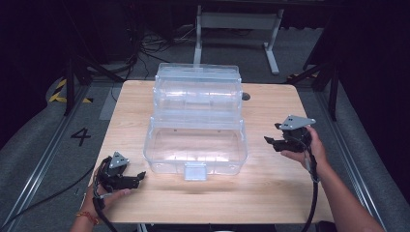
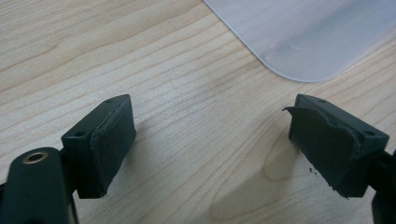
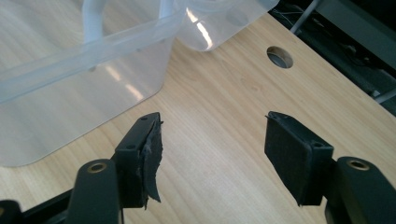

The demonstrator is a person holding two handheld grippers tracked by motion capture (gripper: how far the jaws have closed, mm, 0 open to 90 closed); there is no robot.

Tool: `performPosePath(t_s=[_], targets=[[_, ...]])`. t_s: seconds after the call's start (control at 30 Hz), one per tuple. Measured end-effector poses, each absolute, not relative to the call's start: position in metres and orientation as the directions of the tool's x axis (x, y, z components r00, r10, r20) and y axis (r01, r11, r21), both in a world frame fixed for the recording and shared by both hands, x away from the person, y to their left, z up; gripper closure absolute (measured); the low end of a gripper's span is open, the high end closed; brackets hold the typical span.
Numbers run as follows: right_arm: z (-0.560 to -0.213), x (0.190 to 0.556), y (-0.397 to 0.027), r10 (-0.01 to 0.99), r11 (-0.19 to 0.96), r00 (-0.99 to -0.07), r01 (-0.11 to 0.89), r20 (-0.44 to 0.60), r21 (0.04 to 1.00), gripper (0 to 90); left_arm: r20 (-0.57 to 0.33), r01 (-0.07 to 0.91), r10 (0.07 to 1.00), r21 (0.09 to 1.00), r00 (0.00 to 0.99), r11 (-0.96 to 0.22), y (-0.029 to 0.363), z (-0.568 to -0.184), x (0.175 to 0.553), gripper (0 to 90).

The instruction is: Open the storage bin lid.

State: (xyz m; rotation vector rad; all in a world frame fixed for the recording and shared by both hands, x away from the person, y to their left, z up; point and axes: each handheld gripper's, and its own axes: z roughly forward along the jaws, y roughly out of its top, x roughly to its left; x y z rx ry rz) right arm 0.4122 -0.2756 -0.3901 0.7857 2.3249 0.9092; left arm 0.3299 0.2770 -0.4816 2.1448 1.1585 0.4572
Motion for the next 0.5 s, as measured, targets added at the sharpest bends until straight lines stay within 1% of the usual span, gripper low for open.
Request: performPosePath(t_s=[0.33, 0.4, 0.5], targets=[[-0.418, 0.396, -0.283, 0.670, 0.610, -0.705, 0.347, -0.230, 0.713, 35.9, -0.001, 0.610, 0.837, 0.686, 0.547, -0.398, 0.277, -0.482, 0.330, 15.2], [-0.423, 0.393, -0.286, 0.679, 0.611, -0.697, 0.362, -0.230, 0.704, 33.7, -0.001, 0.610, 0.838, 0.686, 0.545, -0.396, 0.277, -0.482, 0.330, 15.1], [-0.430, 0.389, -0.290, 0.689, 0.606, -0.687, 0.371, -0.230, 0.704, 33.7, 0.000, 0.611, 0.838, 0.685, 0.545, -0.397, 0.277, -0.482, 0.330, 15.2]])
